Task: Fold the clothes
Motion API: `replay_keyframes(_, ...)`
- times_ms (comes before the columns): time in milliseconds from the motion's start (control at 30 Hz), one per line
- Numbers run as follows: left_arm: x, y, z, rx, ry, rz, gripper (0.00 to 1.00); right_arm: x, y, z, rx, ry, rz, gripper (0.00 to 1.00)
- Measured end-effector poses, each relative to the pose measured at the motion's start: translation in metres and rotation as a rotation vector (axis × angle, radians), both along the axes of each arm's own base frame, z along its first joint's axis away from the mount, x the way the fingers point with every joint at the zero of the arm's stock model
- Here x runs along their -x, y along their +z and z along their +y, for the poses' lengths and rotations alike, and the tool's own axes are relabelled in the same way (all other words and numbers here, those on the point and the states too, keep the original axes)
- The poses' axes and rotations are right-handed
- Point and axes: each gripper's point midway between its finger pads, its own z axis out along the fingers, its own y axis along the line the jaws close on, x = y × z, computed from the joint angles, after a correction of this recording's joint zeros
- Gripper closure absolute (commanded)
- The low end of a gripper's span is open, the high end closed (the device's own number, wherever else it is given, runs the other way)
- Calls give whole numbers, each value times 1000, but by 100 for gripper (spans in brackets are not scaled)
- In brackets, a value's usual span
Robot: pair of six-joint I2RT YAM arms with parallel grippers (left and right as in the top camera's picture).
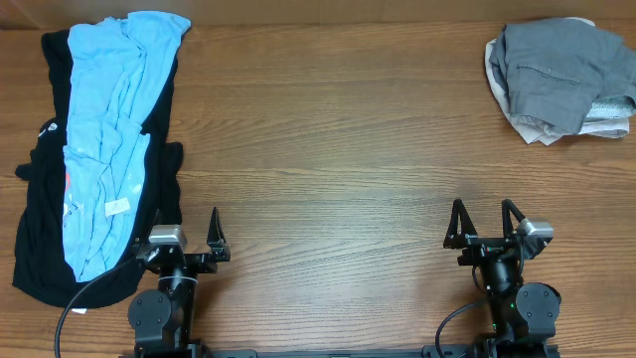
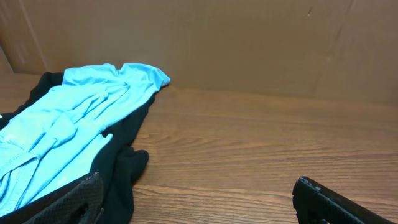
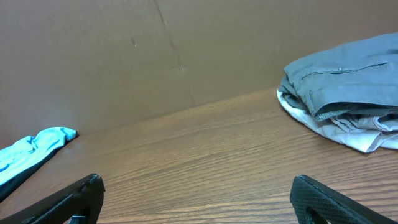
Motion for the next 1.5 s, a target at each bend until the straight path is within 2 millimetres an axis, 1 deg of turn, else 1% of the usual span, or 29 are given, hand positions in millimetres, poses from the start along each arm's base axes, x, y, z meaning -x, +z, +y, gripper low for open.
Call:
replay_keyframes(900, 0, 0, 3, -1, 15, 0, 0, 0, 0, -2, 0, -11, -1, 0)
replay_keyframes(1100, 0, 0, 3, -1, 16, 0, 0, 0, 6, -2, 0, -11, -23, 0)
replay_keyframes(1500, 0, 0, 3, 0, 15, 0, 0, 0, 6, -2, 0, -11, -26, 0)
